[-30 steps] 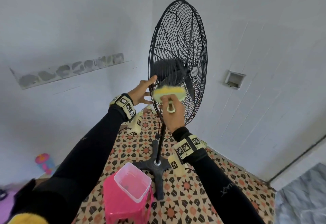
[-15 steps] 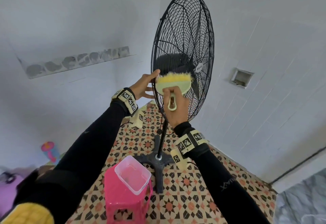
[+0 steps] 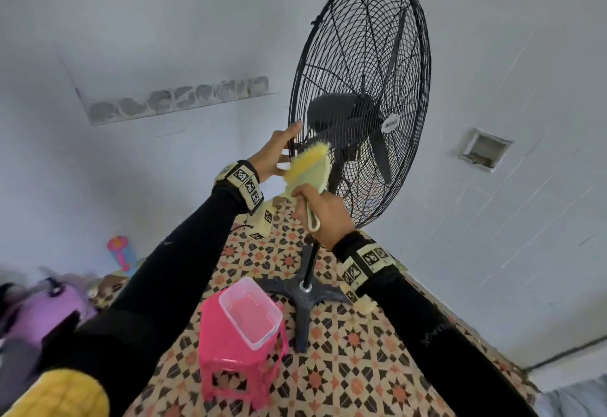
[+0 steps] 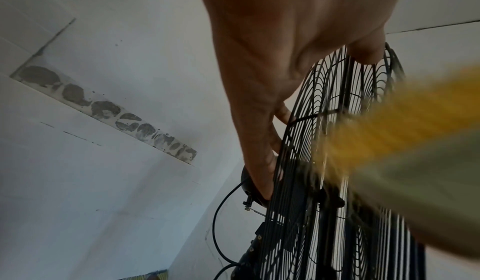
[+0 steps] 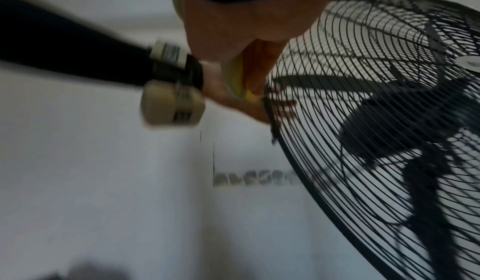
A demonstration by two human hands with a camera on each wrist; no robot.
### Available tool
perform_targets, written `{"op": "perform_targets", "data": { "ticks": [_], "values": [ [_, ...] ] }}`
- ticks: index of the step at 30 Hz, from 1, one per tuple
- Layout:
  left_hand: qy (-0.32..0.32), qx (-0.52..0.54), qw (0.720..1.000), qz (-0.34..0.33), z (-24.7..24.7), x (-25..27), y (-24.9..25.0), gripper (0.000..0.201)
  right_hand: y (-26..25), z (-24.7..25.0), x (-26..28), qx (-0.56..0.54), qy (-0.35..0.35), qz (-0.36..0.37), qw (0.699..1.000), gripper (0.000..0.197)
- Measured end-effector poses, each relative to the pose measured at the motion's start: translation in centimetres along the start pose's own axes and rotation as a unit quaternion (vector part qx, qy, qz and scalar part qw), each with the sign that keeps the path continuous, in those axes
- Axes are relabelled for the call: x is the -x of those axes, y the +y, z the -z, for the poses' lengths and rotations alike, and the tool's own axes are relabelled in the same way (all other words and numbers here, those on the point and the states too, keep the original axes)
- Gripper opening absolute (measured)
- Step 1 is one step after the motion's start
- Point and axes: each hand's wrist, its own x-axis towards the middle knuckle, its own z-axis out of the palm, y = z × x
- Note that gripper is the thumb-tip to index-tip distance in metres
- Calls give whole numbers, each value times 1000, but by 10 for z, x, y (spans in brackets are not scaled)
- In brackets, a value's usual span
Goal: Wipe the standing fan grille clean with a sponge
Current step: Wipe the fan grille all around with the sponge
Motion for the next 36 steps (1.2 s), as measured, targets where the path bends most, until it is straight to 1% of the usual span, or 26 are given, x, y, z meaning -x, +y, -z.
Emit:
{"op": "perform_targets", "data": {
  "ticks": [2, 3, 5, 7, 9, 11, 14, 16, 17, 18, 20, 22, 23, 24, 26, 28, 29, 30, 31, 32, 33, 35, 36],
  "values": [
    [8, 7, 1000, 2, -1, 0, 0, 110, 10, 0, -9, -12, -6, 5, 1000, 16],
    [9, 12, 1000, 5, -2, 1, 0, 108, 20, -5, 1, -13, -20, 2, 1000, 14],
    [10, 22, 1000, 10, -3, 5, 0, 105, 41, -18, 39, 6, -75, -13, 997, 12],
    [15, 23, 1000, 9, -7, 7, 2, 98, 59, -26, 82, 39, -131, -42, 990, 9],
    [21, 8, 1000, 0, -14, 9, 3, 90, 62, -25, 98, 35, -148, -64, 986, 4],
    [35, -12, 999, -9, -22, 10, 3, 88, 50, -17, 75, 5, -143, -49, 989, 5],
    [64, -33, 997, -8, -30, 10, -1, 91, 27, -4, 15, -48, -69, 9, 996, 14],
    [78, -31, 996, -2, -28, 10, -3, 101, 29, -3, -10, -59, -31, 24, 997, 14],
    [80, -27, 996, 6, -27, 10, -4, 107, 35, -7, -9, -61, -30, 28, 997, 13],
    [84, -24, 996, 12, -27, 11, -5, 107, 44, -10, 2, -64, -41, 31, 997, 13],
    [90, -12, 996, 9, -29, 11, -8, 96, 66, -19, 42, -59, -80, 32, 995, 15],
    [105, -15, 994, 2, -36, 13, -8, 97, 85, -22, 81, -77, -117, 15, 990, 12],
    [116, -12, 993, 0, -38, 11, -11, 98, 90, -19, 92, -88, -128, 7, 988, 10],
    [128, -10, 992, -2, -40, 10, -14, 97, 91, -13, 93, -99, -131, 6, 986, 10],
    [146, -5, 989, 5, -46, 11, -17, 97, 80, 0, 70, -137, -122, 37, 982, 9],
    [115, 19, 993, 16, -50, 12, -22, 99, 60, 17, 31, -187, -66, 69, 978, 11],
    [97, 46, 994, 13, -55, 14, -23, 94, 53, 24, 13, -204, -35, 69, 976, 12],
    [88, 72, 993, 16, -57, 14, -27, 87, 50, 28, -1, -219, -12, 53, 974, 12],
    [92, 101, 990, 23, -59, 15, -31, 82, 50, 28, -7, -233, 2, 37, 972, 11],
    [100, 120, 987, 33, -61, 16, -35, 82, 56, 23, -5, -237, 11, 32, 971, 11],
    [116, 123, 985, 42, -62, 18, -38, 87, 66, 13, 7, -230, 10, 36, 972, 12],
    [142, 126, 980, 53, -65, 20, -41, 97, 92, -8, 46, -204, -44, 43, 977, 14],
    [159, 131, 977, 49, -70, 21, -40, 96, 106, -15, 67, -192, -77, 34, 978, 13]
  ]
}}
